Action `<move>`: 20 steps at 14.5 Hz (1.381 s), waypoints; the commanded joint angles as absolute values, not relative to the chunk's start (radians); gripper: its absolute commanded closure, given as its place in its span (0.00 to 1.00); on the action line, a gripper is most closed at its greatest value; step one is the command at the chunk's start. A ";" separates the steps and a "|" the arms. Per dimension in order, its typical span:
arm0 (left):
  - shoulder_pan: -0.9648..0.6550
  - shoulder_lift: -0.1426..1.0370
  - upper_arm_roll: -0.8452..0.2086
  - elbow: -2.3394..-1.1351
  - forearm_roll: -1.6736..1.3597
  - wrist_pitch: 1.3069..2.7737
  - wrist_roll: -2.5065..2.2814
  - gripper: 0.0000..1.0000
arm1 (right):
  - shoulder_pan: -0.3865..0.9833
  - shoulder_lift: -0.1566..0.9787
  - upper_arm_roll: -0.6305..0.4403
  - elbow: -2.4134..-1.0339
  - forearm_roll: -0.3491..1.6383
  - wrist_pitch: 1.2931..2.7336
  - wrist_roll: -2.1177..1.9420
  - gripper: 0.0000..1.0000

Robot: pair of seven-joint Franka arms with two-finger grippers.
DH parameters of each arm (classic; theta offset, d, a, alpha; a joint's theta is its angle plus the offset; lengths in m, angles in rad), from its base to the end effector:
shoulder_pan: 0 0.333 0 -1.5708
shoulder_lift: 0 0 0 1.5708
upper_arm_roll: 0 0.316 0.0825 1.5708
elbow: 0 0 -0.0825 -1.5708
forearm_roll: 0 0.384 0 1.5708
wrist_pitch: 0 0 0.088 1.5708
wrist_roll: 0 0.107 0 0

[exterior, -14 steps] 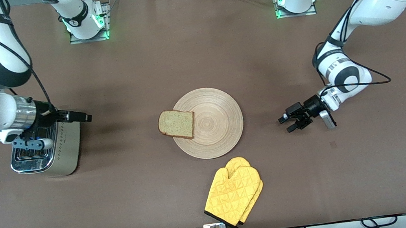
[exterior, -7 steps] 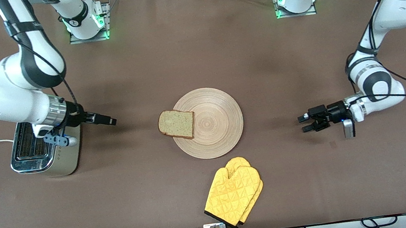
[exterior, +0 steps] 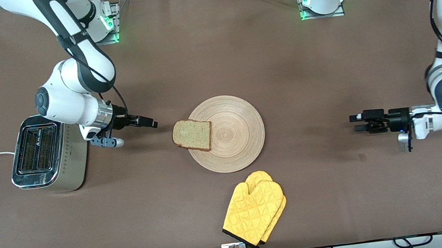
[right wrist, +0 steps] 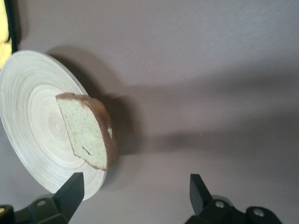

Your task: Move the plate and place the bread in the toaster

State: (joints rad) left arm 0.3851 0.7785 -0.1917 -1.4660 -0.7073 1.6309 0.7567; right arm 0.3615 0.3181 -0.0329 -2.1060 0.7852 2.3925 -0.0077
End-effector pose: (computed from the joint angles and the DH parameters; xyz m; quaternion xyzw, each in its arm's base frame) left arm 0.6588 0.0825 0.2218 0.8699 -0.1191 -0.0669 0.4739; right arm 0.5453 0.1925 0.2642 -0.9597 0.1247 0.0533 0.2460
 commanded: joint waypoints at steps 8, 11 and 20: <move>0.246 0.595 -0.204 -1.252 -0.125 1.345 0.116 0.00 | 0.426 0.411 -0.025 -2.076 1.069 2.514 -0.188 0.00; 0.172 0.531 -0.206 -1.253 0.053 1.347 0.037 0.00 | 0.434 0.442 -0.025 -2.075 1.196 2.517 -0.326 0.00; 0.144 0.277 -0.218 -1.388 0.121 1.443 0.034 0.00 | 0.452 0.472 -0.026 -2.065 1.428 2.526 -0.517 0.00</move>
State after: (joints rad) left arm 0.1457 0.3903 -0.2126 -1.2600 0.1016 1.3861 0.0361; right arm 0.4316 0.4672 -0.0252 -2.0791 1.3720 2.4997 -0.4807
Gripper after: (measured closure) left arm 0.000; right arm 0.000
